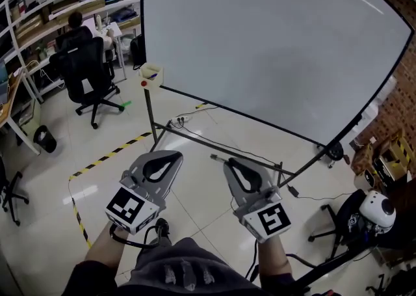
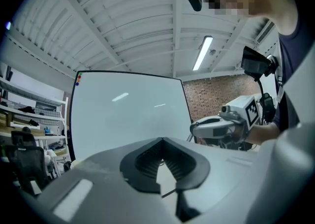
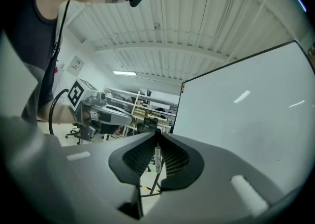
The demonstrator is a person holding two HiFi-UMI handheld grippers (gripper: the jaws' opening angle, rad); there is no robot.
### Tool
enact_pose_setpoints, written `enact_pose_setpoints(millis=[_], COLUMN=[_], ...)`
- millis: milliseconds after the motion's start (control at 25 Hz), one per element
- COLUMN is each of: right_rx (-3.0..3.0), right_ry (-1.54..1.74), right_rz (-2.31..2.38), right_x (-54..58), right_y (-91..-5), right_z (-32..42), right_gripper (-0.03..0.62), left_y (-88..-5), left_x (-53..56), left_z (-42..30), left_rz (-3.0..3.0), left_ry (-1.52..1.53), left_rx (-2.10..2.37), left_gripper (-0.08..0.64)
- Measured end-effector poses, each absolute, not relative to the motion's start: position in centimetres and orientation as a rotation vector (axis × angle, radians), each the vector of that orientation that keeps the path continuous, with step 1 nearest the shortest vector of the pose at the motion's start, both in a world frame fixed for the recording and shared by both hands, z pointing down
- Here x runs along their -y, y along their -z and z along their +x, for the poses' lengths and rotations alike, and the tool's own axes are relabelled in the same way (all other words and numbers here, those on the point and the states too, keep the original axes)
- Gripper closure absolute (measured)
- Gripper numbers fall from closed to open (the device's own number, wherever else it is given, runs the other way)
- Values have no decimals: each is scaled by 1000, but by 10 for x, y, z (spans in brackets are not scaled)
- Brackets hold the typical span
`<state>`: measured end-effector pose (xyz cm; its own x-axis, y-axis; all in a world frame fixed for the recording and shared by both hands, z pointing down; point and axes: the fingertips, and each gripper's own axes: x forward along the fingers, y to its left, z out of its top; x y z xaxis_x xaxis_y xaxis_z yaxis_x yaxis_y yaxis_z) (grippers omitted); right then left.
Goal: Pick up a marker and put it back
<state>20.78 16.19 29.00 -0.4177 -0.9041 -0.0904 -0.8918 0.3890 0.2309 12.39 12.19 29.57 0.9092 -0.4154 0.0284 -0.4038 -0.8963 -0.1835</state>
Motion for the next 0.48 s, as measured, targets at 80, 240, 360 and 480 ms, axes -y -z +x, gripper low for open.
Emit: enact_pose_setpoints(millis=[80, 240, 360, 480], right_rx=[2566, 2543, 2520, 2501], right_ry=[383, 396, 392, 377], right_rz=[1680, 1693, 1696, 1698], right_x=[-156, -137, -113, -81], right_y=[-289, -289, -291, -292], right_z=[213, 220, 225, 228], right_gripper=[555, 554, 554, 555], left_y=[-298, -301, -302, -304], left_x=[-115, -92, -64, -31], left_z=[126, 131, 133, 130], left_rz=[-2908, -2918, -2913, -2922], left_ry=[94, 82, 72, 70], left_rx=[-624, -609, -601, -613], left_gripper=[554, 554, 554, 554])
